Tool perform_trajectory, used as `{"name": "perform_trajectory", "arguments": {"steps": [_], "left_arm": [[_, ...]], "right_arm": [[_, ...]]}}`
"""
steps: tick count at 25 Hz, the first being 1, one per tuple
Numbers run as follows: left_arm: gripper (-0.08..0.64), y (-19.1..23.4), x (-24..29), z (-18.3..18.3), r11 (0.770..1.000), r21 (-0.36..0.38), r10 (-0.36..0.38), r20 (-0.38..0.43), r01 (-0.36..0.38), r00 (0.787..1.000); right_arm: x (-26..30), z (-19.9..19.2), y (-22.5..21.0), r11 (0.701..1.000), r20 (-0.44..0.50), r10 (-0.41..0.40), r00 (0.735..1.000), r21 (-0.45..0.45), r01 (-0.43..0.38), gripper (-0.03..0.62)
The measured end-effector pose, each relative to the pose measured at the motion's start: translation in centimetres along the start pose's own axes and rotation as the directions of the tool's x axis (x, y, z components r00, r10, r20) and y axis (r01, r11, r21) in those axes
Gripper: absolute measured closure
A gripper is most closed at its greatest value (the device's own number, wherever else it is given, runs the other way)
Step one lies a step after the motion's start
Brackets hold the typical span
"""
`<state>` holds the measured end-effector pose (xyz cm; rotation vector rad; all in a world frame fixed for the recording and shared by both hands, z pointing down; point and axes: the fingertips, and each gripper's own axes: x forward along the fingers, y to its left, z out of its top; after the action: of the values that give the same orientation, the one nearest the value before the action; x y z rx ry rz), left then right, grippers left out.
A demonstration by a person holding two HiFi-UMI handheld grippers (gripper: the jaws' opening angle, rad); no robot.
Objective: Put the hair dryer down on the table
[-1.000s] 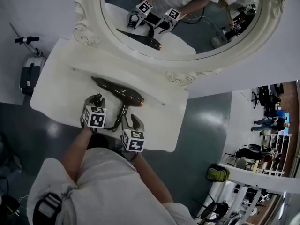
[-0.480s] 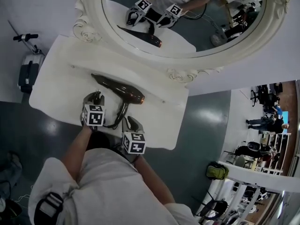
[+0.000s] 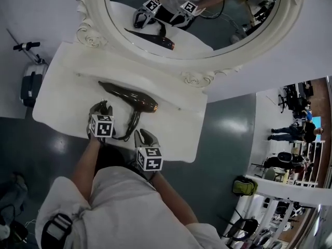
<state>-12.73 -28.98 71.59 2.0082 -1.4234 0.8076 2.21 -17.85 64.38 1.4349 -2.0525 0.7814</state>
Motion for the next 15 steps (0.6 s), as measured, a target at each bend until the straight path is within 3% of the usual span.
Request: {"name": "perform_trajectory", "arguments": {"steps": [4,10,13,15], "left_arm": [[0.360,-0.2,-0.8,0.2,0.998,0.043,-0.036,-0.039,0.037,0.999],[0.356,-0.4,-3.6,-0.1,0.991,0.137,0.004,-0.040,0.001,0.999],[0.356,-0.7,-4.7,0.8,0.951,0.299,0.080,-0.003,-0.076,0.997],[0.356,-1.0,-6.0,2.3,0.931,0.330,0.136,0.076,-0.154,0.988]], "right_arm": [[-0.6,-0.4,0.0,1.000,0.012,0.018,1.000,0.013,-0.018,0.509],[-2.1,-0.8,-0.6,0.998,0.042,0.048,0.998,0.034,-0.049,0.509],[-2.9,-0.3,-1.7,0.997,0.075,0.058,0.995,0.045,-0.061,0.509],[-3.6,0.2,-2.4,0.997,0.107,0.058,0.993,0.043,-0.063,0.509]]}}
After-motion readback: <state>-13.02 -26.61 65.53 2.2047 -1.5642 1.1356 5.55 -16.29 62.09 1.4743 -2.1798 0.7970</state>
